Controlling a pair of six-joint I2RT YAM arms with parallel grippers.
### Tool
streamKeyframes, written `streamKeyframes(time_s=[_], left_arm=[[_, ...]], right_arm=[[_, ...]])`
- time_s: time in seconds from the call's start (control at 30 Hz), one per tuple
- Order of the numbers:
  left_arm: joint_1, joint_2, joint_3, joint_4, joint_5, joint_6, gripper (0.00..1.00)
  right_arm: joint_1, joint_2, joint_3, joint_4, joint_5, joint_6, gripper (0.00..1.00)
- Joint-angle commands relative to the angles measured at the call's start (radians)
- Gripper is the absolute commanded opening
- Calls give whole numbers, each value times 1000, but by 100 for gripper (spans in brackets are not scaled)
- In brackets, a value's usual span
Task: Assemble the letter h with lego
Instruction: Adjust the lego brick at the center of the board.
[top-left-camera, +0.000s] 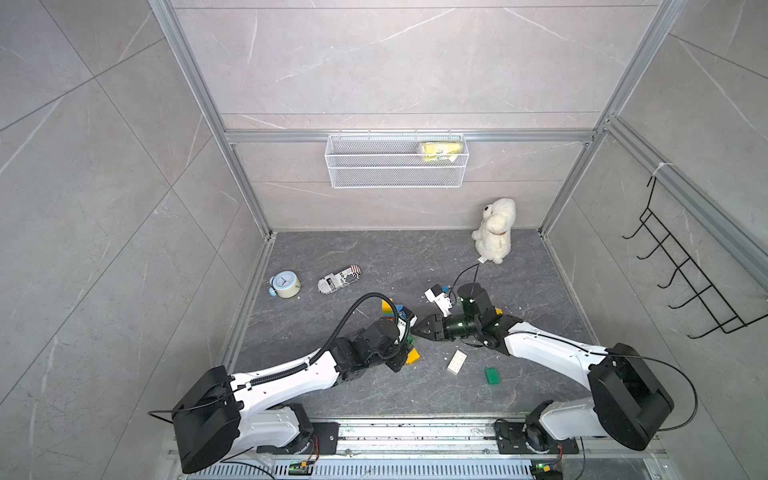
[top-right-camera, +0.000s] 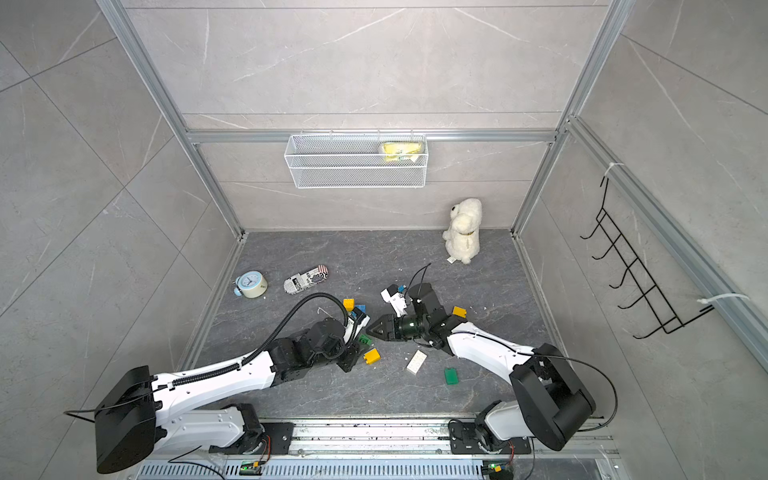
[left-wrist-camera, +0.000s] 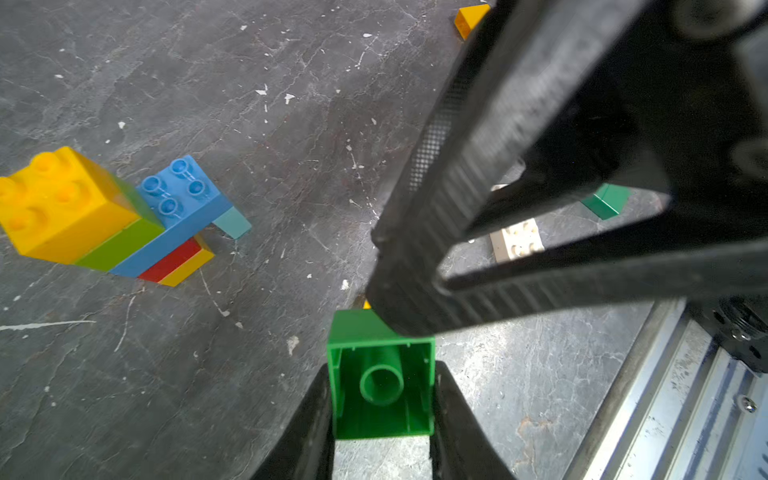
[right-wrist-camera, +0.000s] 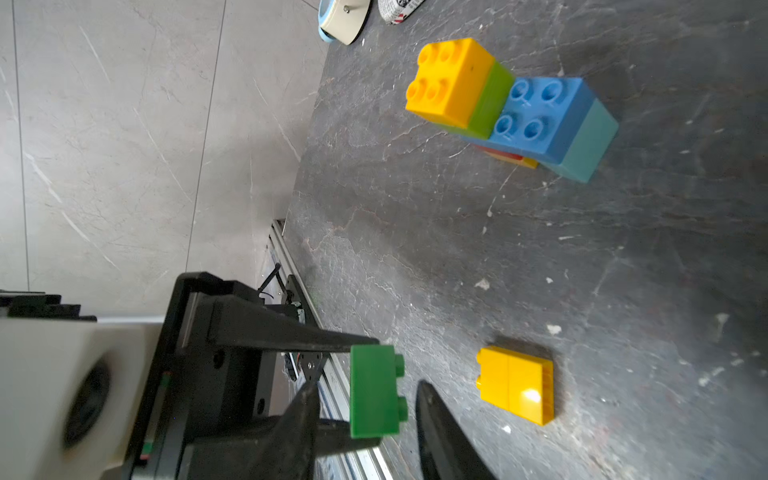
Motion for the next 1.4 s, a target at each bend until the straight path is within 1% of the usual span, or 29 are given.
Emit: streamKeyframes(time_s=[0.0, 0.13, 0.23, 0.47, 0.53, 0.63, 0.77, 0.83, 0.87, 0.9, 0.93, 1.0, 1.1, 1.17, 1.2, 1.27, 1.3, 1.33, 1.37], left_arm=[[-1, -26, 7, 38, 37, 11, 10], [0, -40, 3, 39, 8, 18, 10], [0, -60, -7, 44, -21, 24, 11], [0, -66, -11, 49, -29, 30, 11], [0, -60, -12, 54, -20, 28, 11], [0, -52, -13, 60, -39, 31, 11], [0, -59, -25, 90, -39, 21, 14], [0, -62, -30, 98, -63, 12, 26], [0, -65, -33, 101, -70, 9, 35], [0, -67, -34, 100, -80, 0, 47], [0, -73, -35, 100, -88, -6, 57], [1, -86, -42, 103, -107, -18, 68], [0, -110, -41, 74, -161, -41, 76], [3, -134, -45, 52, -232, -75, 83], [6, -144, -47, 46, -250, -83, 84], [15, -160, -43, 7, -339, -127, 86], [22, -165, -39, -11, -360, -142, 86], [29, -173, -37, -26, -380, -153, 86], [34, -184, -38, -39, -427, -178, 86]], right_arm=[[1, 24, -1, 71, -43, 34, 39], [3, 36, 10, 55, -72, 21, 39], [10, 43, 33, -16, -63, -16, 39], [45, 88, 79, -96, -65, -69, 38], [51, 95, 90, -116, -60, -79, 37], [57, 102, 97, -120, -70, -81, 33], [57, 93, 99, -149, -24, -98, 18], [57, 83, 104, -192, 38, -120, 12], [57, 75, 108, -215, 89, -131, 10], [57, 66, 111, -248, 151, -146, 8], [57, 55, 114, -282, 217, -161, 7], [57, 35, 129, -380, 428, -182, 7], [57, 36, 159, -502, 702, -188, 6], [58, 64, 200, -600, 889, -180, 6], [59, 87, 225, -647, 958, -178, 6], [65, 159, 297, -754, 1113, -180, 7], [71, 199, 333, -809, 1181, -180, 8], [79, 254, 385, -881, 1261, -174, 8], [84, 311, 434, -946, 1326, -167, 8]])
